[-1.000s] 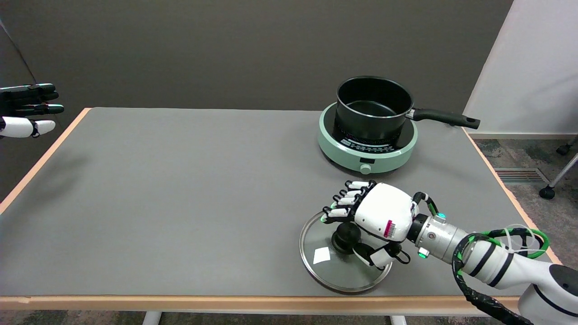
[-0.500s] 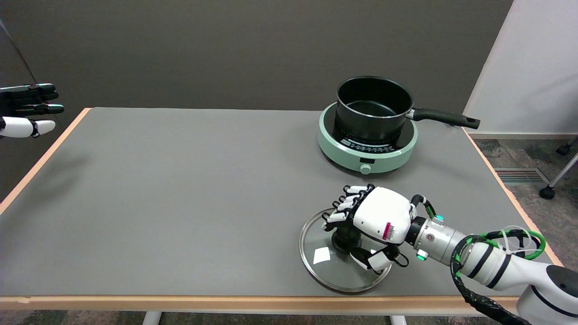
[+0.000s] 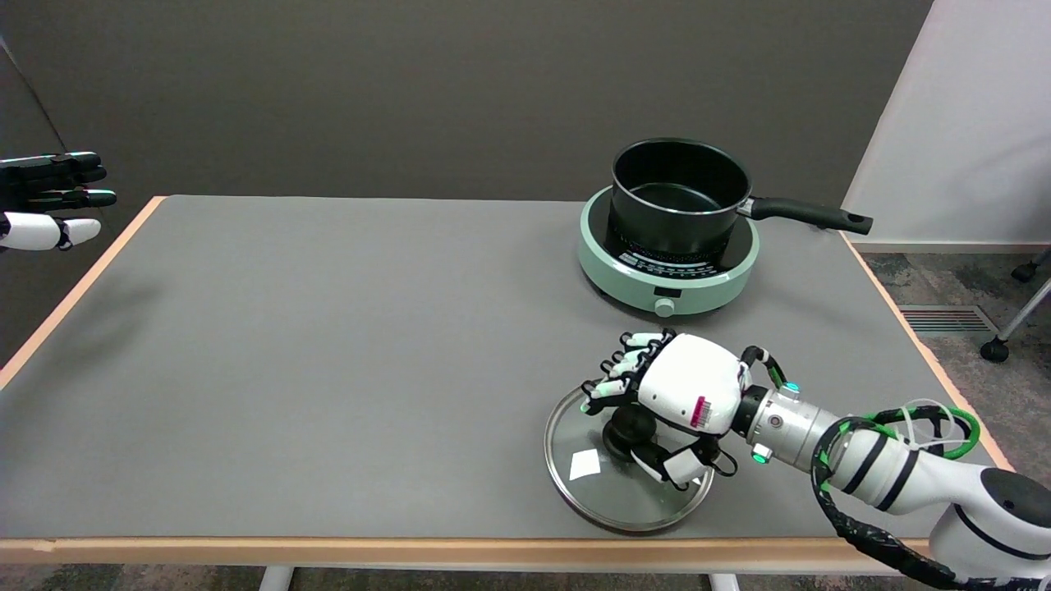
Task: Pick up the pot lid.
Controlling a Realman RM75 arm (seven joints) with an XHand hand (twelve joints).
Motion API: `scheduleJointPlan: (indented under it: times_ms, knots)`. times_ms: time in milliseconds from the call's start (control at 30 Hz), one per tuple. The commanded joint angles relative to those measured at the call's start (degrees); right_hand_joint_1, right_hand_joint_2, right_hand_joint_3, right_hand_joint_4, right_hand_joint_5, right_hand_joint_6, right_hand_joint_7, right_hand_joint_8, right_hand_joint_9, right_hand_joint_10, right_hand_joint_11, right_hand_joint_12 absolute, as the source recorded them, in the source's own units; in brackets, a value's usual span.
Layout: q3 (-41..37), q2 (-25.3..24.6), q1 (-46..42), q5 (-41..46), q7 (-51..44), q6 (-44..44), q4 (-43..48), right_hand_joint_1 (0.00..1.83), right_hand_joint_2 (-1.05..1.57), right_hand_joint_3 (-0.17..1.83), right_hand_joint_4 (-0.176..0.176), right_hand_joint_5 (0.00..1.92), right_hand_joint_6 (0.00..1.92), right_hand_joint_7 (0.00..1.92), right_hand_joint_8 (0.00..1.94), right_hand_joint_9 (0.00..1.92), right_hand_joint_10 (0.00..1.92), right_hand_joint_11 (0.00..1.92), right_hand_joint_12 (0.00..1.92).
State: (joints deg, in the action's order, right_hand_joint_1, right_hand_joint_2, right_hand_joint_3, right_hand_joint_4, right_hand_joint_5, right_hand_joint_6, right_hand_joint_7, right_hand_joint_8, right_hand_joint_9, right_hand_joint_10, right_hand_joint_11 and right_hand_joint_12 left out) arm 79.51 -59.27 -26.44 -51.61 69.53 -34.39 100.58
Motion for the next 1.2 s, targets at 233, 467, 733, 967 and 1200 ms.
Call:
scheduleJointPlan:
  times_ms: [233,467,733,967,1200]
  knots:
    - [0.5,2.2,1.2,0.3,1.6,0.1,-1.7,0.96,0.61,0.91,0.176,0.68,0.47,0.82,0.32,0.78,0.57,0.50,1.04]
    - [0.6,2.0,1.1,0.3,1.8,0.1,-1.8,0.95,0.62,0.91,0.176,0.69,0.51,0.83,0.34,0.79,0.60,0.50,1.04]
    - [1.1,1.9,1.6,0.3,1.9,0.1,-2.2,0.92,0.65,0.89,0.176,0.72,0.69,0.88,0.45,0.82,0.65,0.53,1.03]
    - [1.6,1.8,1.9,0.3,1.9,0.8,-2.3,0.95,1.01,0.39,0.176,0.81,1.31,0.93,0.77,0.86,0.92,0.58,1.09]
    - [2.1,2.1,2.6,0.3,1.9,1.4,-2.5,1.18,1.00,0.38,0.023,0.77,1.38,0.94,1.16,0.83,1.28,0.62,1.08]
